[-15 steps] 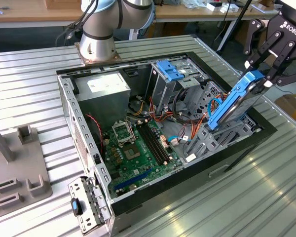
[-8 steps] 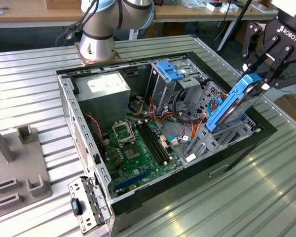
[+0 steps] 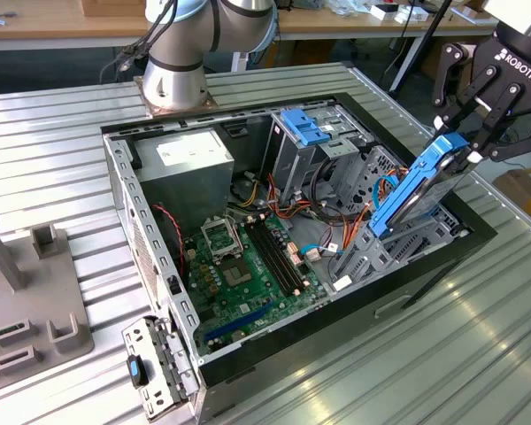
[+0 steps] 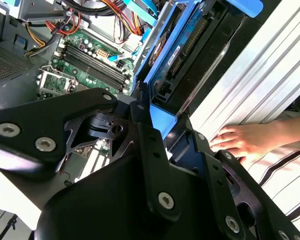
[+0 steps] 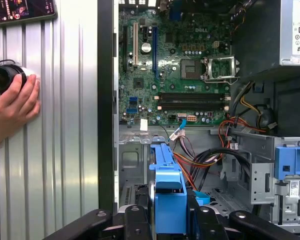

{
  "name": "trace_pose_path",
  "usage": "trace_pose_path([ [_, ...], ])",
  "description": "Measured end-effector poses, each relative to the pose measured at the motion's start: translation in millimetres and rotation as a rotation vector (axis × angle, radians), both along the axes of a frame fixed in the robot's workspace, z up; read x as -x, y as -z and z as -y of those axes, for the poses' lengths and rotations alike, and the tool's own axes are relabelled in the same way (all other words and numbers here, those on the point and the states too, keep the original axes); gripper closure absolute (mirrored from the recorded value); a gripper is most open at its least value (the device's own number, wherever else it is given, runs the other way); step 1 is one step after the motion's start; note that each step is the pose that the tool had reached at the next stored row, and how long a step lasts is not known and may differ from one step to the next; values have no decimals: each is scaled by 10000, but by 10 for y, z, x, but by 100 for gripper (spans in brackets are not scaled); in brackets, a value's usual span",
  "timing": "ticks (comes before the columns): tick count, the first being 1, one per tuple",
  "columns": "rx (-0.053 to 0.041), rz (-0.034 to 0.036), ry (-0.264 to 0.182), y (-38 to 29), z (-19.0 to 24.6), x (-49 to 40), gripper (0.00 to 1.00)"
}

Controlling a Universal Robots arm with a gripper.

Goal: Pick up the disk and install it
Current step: 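Insert the disk into the insertion slot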

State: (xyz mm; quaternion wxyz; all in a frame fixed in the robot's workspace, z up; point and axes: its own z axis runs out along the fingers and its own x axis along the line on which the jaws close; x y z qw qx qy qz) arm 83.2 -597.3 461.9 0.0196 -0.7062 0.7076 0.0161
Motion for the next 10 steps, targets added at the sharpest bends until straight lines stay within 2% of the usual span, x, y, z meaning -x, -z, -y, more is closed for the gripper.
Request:
trace_pose_path([
  [10, -1, 0, 0, 53, 0, -5, 63],
])
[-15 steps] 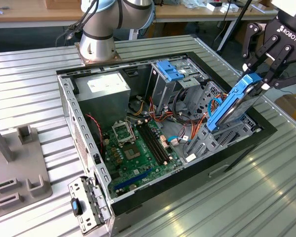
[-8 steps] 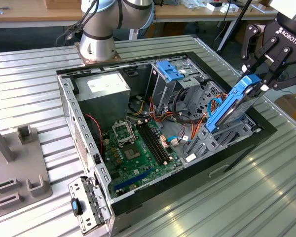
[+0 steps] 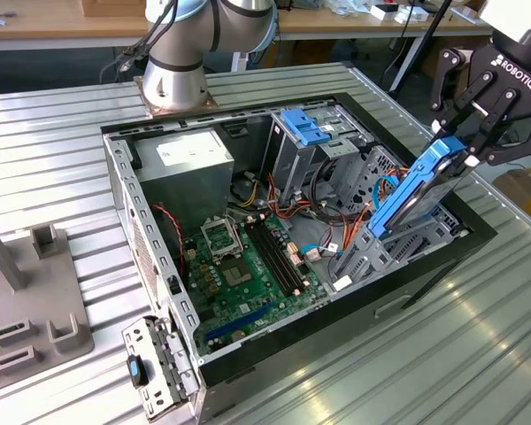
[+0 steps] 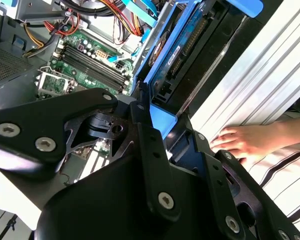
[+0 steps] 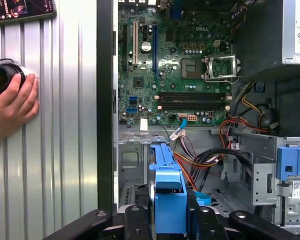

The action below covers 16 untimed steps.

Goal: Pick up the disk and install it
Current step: 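Insert the disk into the insertion slot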

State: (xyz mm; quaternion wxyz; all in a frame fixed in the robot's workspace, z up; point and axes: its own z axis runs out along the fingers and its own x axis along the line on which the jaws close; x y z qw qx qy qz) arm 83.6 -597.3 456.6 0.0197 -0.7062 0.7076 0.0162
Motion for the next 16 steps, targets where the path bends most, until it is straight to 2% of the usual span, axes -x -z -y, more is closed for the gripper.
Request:
trace_pose_path([
  [3, 0, 0, 0, 2, 0, 0, 63],
  [4, 0, 0, 0, 25, 0, 0, 63],
  [6, 0, 0, 0, 198, 0, 0, 63],
  [8, 1, 0, 0, 264, 0, 0, 63],
  [16, -3, 0, 0, 288, 0, 0, 63],
])
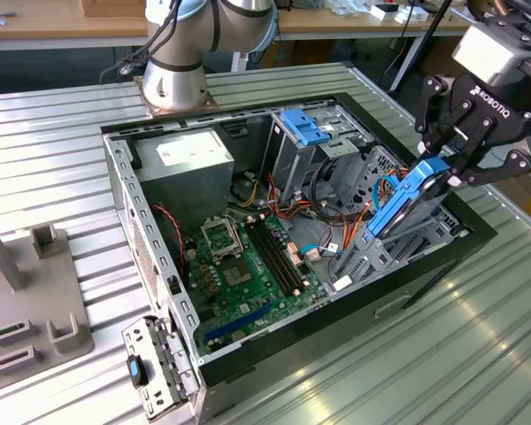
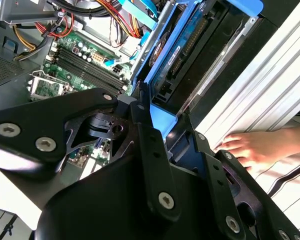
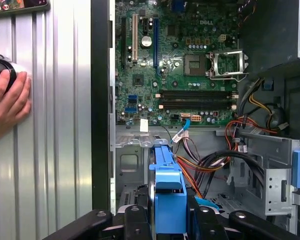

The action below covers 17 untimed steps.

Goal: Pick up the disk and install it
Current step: 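Insert the disk into the insertion slot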

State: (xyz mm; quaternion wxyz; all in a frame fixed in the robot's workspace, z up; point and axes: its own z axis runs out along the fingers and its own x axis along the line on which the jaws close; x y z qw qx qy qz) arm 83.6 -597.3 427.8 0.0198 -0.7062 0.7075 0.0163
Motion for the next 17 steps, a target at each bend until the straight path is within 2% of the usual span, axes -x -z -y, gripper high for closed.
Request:
trace_pose_path([
  [6, 4, 0, 0, 68, 0, 0, 63],
  [11, 1, 0, 0, 83, 0, 0, 63],
  [12, 2, 0, 0, 106, 0, 0, 63],
  [14, 5, 0, 1, 205, 0, 0, 63],
  [17, 4, 0, 0, 277, 0, 0, 63],
])
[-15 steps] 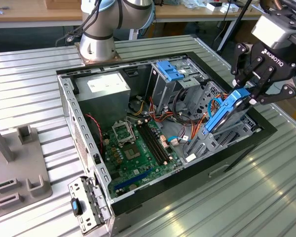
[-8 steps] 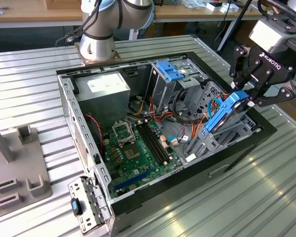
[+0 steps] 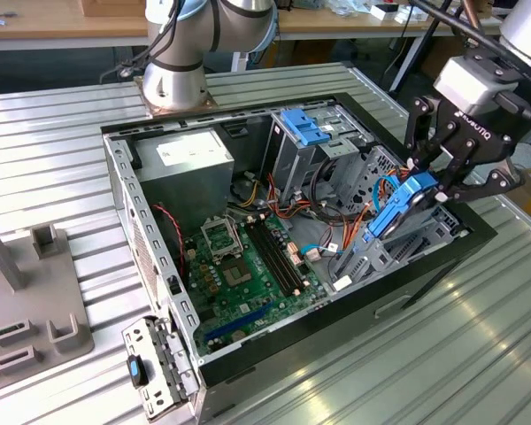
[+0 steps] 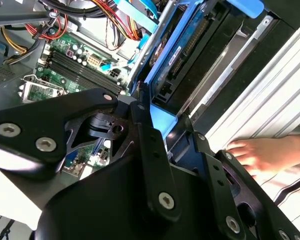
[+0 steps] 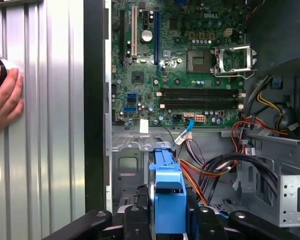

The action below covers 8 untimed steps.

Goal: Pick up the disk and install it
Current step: 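Insert the disk into the insertion slot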

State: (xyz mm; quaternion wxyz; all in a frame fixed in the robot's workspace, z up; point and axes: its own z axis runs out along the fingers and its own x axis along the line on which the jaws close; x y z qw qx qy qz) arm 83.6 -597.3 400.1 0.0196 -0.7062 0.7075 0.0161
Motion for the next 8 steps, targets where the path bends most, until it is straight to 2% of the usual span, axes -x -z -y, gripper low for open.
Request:
trace_pose_path([
  [6, -2, 0, 0, 59, 0, 0, 63],
  [8, 1, 0, 1, 122, 0, 0, 63],
])
